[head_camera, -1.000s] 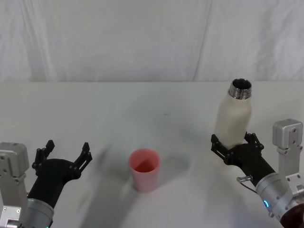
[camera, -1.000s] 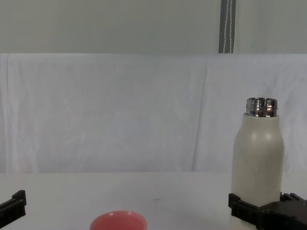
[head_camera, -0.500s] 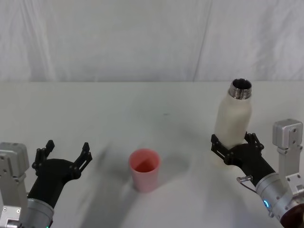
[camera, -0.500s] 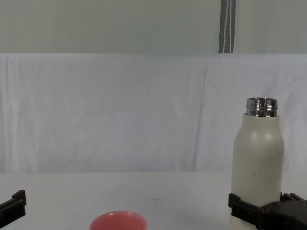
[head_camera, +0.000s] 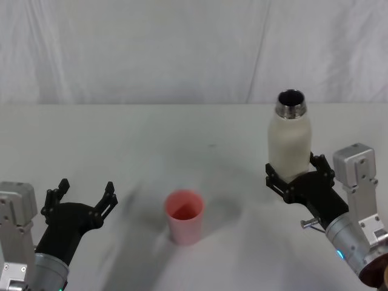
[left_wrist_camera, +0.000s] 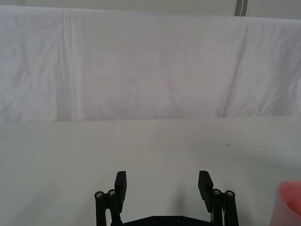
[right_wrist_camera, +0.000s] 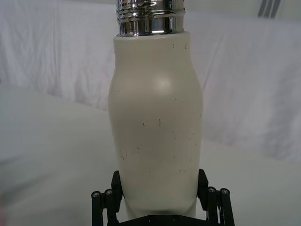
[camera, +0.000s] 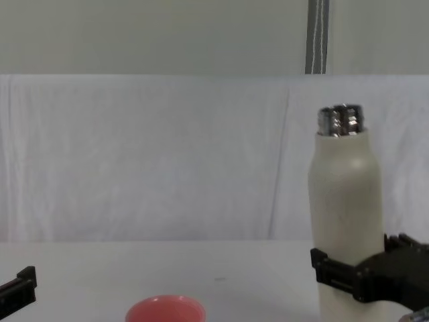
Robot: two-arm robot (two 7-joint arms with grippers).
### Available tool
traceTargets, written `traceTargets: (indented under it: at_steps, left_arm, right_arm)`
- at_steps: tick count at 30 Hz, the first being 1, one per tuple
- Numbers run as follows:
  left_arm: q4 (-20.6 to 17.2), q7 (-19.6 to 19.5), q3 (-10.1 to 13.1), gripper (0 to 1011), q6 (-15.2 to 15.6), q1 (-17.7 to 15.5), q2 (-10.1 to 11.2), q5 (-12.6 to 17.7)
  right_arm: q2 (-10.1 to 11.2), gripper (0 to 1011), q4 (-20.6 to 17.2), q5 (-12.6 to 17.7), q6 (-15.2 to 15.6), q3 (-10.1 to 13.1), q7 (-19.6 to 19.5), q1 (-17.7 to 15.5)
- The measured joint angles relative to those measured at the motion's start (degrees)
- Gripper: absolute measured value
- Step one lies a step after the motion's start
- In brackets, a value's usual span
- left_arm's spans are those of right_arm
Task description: Grasp the thermos with one hand and pour water into the cup lid.
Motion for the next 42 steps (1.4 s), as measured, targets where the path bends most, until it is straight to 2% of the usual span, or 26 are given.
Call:
traceTargets:
  at_steps: [9,16,21,27,42]
  left_arm:
    - [0.0,0.0,0.0,1001,0.0,0.0,0.0,0.0]
    - [0.0,0.0,0.0,1001,0.0,0.0,0.0,0.0]
    - [0.0,0.0,0.0,1001,0.0,0.0,0.0,0.0]
    - [0.0,0.0,0.0,1001,0.0,0.0,0.0,0.0]
    - [0.0,0.0,0.0,1001,0.0,0.0,0.0,0.0]
  right_arm:
    - [2.3,950,-4.9,-6.2,1.9,-0.2,-0.7,-1.1]
    - [4.6,950,-8.0,-13.9,3.1,-0.4,-2.4,-2.7]
    - [5.3,950,-9.5,-17.9,3.7,-0.6,-3.3,-3.8]
    - [5.9,950,-11.2,-21.9,4.2,-0.8,-4.1,-5.2]
    - [5.7,950,-12.8,-29.3,5.5,-0.8,-4.7,-7.4]
